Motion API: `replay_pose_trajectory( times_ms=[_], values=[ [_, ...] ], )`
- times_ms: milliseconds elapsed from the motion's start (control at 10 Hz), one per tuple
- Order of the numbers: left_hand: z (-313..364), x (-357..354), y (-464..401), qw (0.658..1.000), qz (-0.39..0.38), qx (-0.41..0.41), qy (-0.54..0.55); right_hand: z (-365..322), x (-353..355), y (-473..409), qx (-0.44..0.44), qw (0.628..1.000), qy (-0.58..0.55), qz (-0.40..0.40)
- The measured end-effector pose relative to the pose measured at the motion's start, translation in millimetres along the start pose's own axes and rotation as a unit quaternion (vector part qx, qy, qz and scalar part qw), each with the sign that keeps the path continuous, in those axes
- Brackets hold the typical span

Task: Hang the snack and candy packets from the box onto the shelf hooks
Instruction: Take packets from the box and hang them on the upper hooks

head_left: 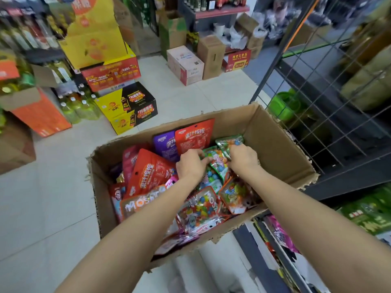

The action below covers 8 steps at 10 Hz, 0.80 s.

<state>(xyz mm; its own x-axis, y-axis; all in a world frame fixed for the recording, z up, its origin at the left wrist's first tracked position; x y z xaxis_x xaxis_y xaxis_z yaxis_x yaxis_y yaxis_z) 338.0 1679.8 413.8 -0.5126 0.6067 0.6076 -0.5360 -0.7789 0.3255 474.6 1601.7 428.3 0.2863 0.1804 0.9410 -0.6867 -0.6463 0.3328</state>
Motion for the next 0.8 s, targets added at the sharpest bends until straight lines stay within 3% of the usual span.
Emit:
replay_pose_trajectory(
  times_ms=[100,200,300,400,500,600,700,800],
  values=[
    [17,4,8,0.999,0.01,-0.03,0.041,23,2,-7,-0.038,0.991,-0.108,0.065],
    [37,27,16,0.994,0.04,-0.069,0.08,166,-217,331,-0.068,0.977,-0.196,0.06],
    [59,55,24,0.988,0.064,-0.124,0.066,35,55,48,-0.011,0.945,-0.317,0.082],
    [80,79,37,0.981,0.097,-0.17,0.013,40,73,63,0.006,0.909,-0.393,0.137],
    [103,99,50,0.982,0.105,-0.145,0.062,29,118,86,0.045,0.884,-0.433,0.17],
    [132,110,64,0.979,0.093,-0.136,0.119,25,166,118,0.114,0.878,-0.405,0.228],
    [173,121,85,0.969,0.074,-0.18,0.154,31,215,156,0.148,0.866,-0.389,0.276],
    [215,134,108,0.952,0.077,-0.226,0.189,55,251,187,0.145,0.81,-0.488,0.289]
  ],
)
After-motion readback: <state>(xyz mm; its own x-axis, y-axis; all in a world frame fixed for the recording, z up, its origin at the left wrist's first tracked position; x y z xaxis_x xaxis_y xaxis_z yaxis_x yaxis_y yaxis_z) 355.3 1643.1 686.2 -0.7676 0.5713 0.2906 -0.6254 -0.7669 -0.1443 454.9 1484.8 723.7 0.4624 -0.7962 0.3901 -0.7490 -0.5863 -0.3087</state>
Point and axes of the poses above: each hand's wrist, its own y-axis away from the middle knuckle, its own x-axis out of the back of the hand, z = x × y, the point moved 9 cm from there along -y, towards the middle knuckle, and after that the axes turned 1 degree about y, right-handed, at the moved point
